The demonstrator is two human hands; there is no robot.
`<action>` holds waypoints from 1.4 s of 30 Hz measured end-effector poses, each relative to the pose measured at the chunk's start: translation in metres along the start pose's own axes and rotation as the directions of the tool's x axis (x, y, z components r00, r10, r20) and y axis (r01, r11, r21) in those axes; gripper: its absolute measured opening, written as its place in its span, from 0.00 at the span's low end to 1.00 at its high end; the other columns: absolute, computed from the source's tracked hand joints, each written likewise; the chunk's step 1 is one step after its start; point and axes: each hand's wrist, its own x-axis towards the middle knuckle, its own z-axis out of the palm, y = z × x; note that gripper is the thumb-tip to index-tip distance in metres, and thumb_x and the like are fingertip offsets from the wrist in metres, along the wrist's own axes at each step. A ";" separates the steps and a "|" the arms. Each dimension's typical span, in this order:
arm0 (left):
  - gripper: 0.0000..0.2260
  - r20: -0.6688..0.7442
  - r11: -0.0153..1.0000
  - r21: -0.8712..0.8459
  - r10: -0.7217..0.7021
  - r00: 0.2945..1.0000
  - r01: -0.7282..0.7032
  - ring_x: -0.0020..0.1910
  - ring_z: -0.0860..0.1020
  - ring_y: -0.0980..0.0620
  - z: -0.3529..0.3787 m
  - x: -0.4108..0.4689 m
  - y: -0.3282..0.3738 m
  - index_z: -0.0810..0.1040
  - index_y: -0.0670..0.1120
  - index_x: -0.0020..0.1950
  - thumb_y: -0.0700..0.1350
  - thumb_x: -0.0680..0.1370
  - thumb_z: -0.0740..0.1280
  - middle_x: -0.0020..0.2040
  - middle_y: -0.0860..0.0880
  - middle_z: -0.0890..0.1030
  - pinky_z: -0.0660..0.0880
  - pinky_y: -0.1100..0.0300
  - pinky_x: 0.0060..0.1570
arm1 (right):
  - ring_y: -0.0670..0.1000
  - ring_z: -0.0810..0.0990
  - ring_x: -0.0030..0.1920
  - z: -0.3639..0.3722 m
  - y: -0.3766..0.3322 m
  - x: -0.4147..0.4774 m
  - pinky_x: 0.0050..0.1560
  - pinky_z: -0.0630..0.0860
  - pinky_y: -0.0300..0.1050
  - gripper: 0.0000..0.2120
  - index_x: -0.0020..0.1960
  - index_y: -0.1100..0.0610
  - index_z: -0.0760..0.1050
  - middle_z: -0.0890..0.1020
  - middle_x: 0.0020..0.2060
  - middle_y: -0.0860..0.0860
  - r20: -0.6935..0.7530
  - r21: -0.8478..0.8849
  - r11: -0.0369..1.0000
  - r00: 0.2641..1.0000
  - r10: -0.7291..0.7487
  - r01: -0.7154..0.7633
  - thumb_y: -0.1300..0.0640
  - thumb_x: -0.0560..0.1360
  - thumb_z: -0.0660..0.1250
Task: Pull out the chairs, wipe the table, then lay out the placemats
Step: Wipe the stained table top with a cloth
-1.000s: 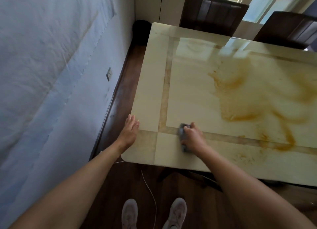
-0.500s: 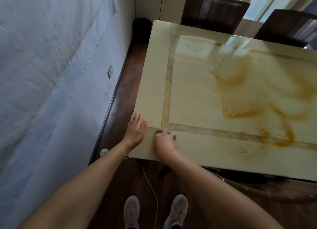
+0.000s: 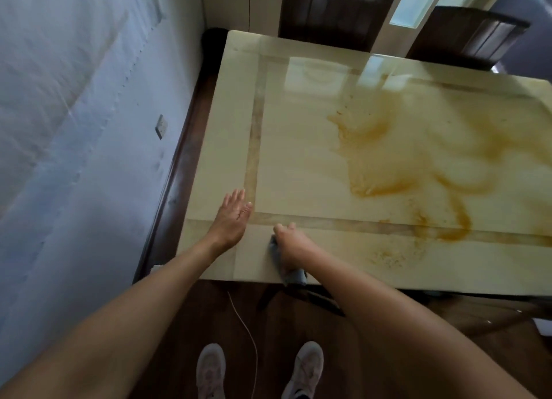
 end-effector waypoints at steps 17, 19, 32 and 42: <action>0.25 0.109 0.816 0.577 -0.038 0.993 -0.032 0.77 0.38 0.50 0.110 0.041 0.088 0.40 0.52 0.77 0.55 0.82 0.45 0.78 0.49 0.39 0.38 0.49 0.73 | 0.61 0.75 0.56 -0.050 0.273 -0.042 0.48 0.76 0.51 0.30 0.55 0.56 0.63 0.65 0.61 0.57 -0.015 0.069 0.942 0.944 0.330 -0.329 0.59 0.63 0.79; 0.25 0.104 0.808 0.588 -0.041 0.994 -0.028 0.77 0.39 0.50 0.111 0.043 0.090 0.40 0.52 0.77 0.54 0.83 0.45 0.78 0.49 0.39 0.38 0.49 0.74 | 0.60 0.75 0.57 -0.056 0.289 -0.042 0.52 0.76 0.52 0.32 0.59 0.57 0.63 0.65 0.61 0.58 -0.009 0.107 0.921 0.926 0.377 -0.374 0.59 0.63 0.79; 0.22 0.137 0.906 0.424 -0.091 0.986 0.025 0.77 0.42 0.51 0.101 0.051 0.097 0.49 0.52 0.77 0.50 0.83 0.48 0.78 0.49 0.44 0.43 0.49 0.74 | 0.66 0.63 0.64 0.016 0.126 -0.013 0.64 0.66 0.59 0.25 0.73 0.66 0.56 0.63 0.66 0.65 -0.283 -0.160 0.960 0.921 -0.268 0.231 0.67 0.77 0.52; 0.22 0.129 0.898 0.440 -0.057 0.990 -0.006 0.77 0.42 0.51 0.104 0.051 0.088 0.47 0.53 0.77 0.50 0.83 0.47 0.78 0.50 0.43 0.44 0.50 0.74 | 0.63 0.73 0.66 -0.002 0.195 0.013 0.73 0.43 0.59 0.25 0.65 0.60 0.75 0.76 0.64 0.60 -0.472 -0.318 0.948 0.869 -0.151 -0.008 0.61 0.69 0.58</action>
